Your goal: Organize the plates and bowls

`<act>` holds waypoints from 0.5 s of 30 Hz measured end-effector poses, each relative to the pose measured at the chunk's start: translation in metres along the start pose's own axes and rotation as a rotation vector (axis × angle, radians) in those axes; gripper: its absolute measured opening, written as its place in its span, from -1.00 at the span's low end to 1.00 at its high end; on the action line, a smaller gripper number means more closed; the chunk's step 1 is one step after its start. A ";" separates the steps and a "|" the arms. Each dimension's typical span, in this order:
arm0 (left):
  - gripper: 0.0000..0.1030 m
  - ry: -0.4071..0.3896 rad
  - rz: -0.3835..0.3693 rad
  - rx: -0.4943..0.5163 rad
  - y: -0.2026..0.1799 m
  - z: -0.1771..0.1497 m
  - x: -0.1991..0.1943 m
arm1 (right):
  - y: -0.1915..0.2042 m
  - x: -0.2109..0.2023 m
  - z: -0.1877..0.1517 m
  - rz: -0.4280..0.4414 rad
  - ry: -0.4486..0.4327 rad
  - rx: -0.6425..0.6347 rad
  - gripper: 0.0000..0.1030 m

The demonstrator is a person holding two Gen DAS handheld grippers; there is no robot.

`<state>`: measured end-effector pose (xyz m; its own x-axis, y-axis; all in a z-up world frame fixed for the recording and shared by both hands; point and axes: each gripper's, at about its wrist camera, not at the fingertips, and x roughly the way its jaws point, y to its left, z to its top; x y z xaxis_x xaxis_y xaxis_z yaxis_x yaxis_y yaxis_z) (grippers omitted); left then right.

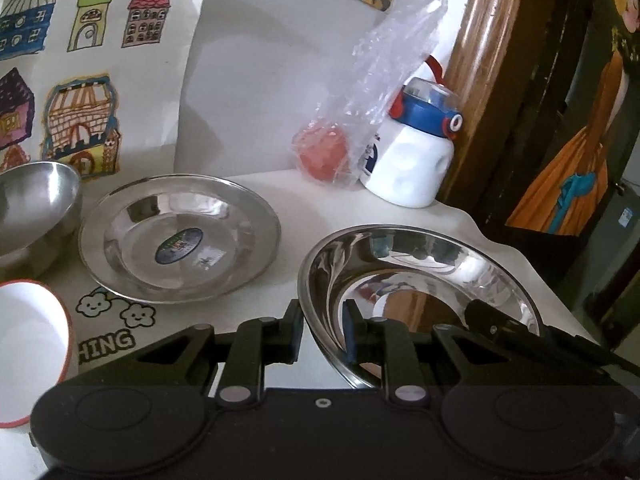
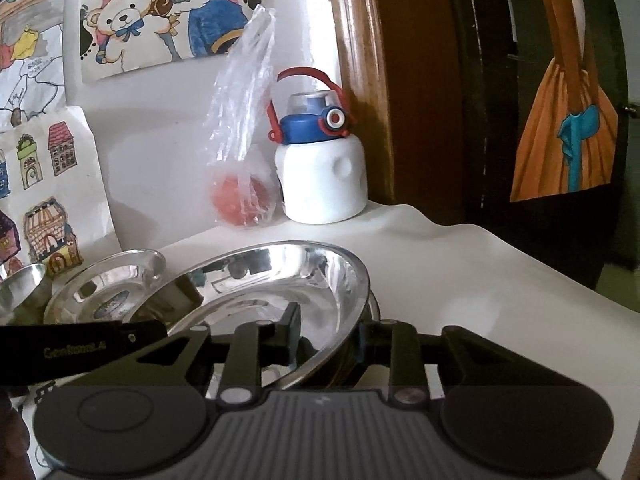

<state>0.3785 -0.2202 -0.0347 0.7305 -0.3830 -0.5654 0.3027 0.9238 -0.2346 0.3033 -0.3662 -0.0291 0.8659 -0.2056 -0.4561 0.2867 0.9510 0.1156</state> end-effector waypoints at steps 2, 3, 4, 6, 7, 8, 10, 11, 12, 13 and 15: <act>-0.57 0.001 0.000 0.003 -0.002 -0.001 0.000 | -0.001 -0.002 -0.001 -0.002 0.004 0.001 -0.33; -0.57 0.001 0.002 0.004 -0.002 -0.001 -0.001 | -0.001 -0.002 -0.001 -0.003 0.006 0.001 -0.31; -0.57 0.002 0.002 0.006 -0.003 -0.001 -0.001 | -0.001 -0.003 -0.002 -0.002 0.007 0.001 -0.29; -0.57 0.006 0.002 0.011 -0.003 -0.001 -0.002 | -0.001 -0.005 -0.002 -0.007 0.007 -0.005 -0.27; -0.57 0.008 0.004 0.013 -0.004 -0.001 -0.002 | 0.000 -0.006 -0.002 -0.010 0.007 -0.011 -0.27; -0.57 0.011 0.005 0.014 -0.004 -0.002 -0.003 | 0.000 -0.007 -0.003 -0.012 0.007 -0.012 -0.26; -0.57 0.016 0.004 0.012 -0.004 -0.002 -0.003 | 0.000 -0.008 -0.003 -0.011 0.009 -0.011 -0.25; -0.58 0.019 0.004 0.009 -0.004 -0.002 -0.003 | 0.000 -0.009 -0.003 -0.011 0.010 -0.010 -0.23; -0.58 0.022 0.003 0.008 -0.004 -0.002 -0.004 | 0.000 -0.009 -0.003 -0.010 0.010 -0.008 -0.20; -0.57 0.022 0.003 0.009 -0.004 -0.003 -0.006 | 0.001 -0.010 -0.003 -0.008 0.011 -0.009 -0.17; -0.57 0.020 0.005 0.008 -0.003 -0.003 -0.009 | 0.002 -0.012 -0.002 -0.003 0.011 -0.012 -0.01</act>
<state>0.3697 -0.2201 -0.0312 0.7196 -0.3778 -0.5827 0.3040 0.9258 -0.2248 0.2925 -0.3610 -0.0253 0.8606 -0.2063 -0.4657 0.2845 0.9531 0.1035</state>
